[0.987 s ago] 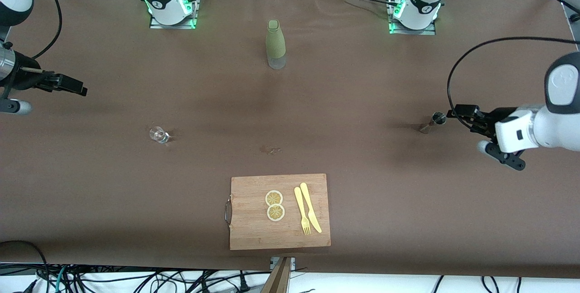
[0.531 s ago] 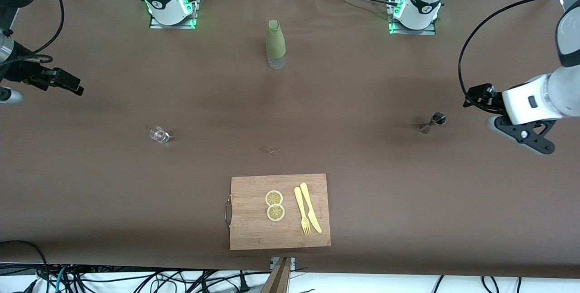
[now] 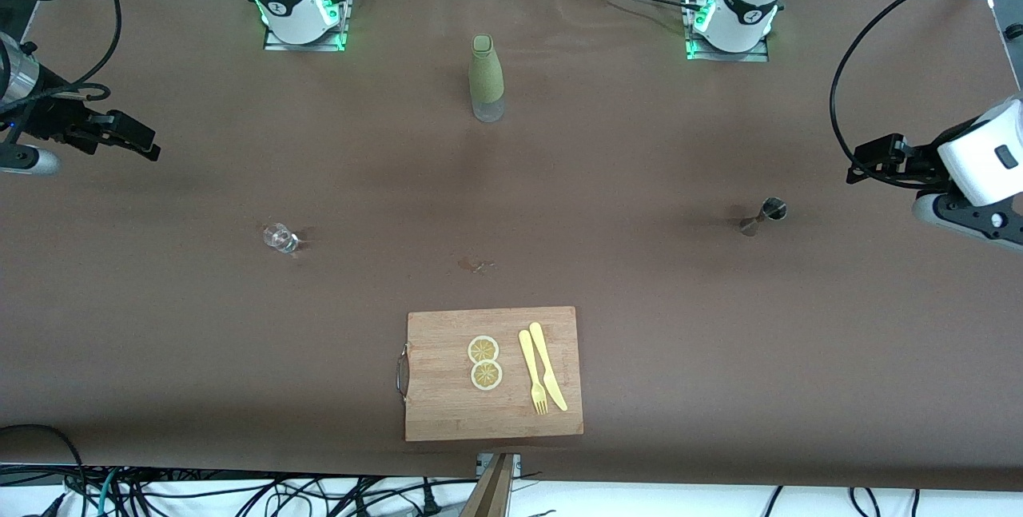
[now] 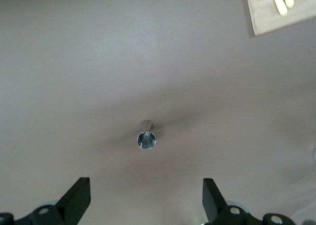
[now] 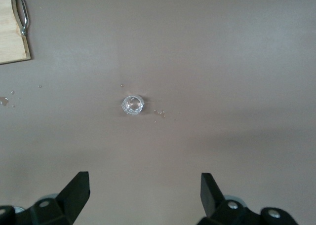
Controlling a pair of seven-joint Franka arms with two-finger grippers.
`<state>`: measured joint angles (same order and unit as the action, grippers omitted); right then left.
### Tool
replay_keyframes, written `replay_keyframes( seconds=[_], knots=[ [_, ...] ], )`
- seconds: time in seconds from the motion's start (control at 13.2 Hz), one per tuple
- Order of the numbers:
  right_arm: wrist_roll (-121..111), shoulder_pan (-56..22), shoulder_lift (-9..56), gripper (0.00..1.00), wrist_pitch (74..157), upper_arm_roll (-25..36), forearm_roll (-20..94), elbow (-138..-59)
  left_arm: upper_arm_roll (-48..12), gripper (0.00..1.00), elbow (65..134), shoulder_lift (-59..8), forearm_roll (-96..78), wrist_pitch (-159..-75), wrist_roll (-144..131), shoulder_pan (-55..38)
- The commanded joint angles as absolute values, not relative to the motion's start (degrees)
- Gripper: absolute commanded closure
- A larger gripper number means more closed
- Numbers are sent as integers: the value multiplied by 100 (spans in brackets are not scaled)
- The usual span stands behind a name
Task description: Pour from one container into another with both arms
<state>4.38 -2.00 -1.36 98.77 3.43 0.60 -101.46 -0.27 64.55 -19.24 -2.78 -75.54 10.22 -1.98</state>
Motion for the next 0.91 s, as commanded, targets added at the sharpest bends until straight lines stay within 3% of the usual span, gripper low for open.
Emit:
replay_keyframes(
  seconds=[0.0, 0.15, 0.83],
  knots=[
    [483, -290, -132, 0, 9756, 413, 18, -10090, -35, 0, 6852, -1382, -97, -7409, 590, -412],
    [483, -290, -132, 0, 9747, 413, 18, -10081, -35, 0, 7189, -1152, -88, -7427, 64, -509],
    [483, -299, -97, 0, 9747, 396, 18, -10037, -35, 0, 7189, -1213, -158, -7541, -343, -483]
  ],
)
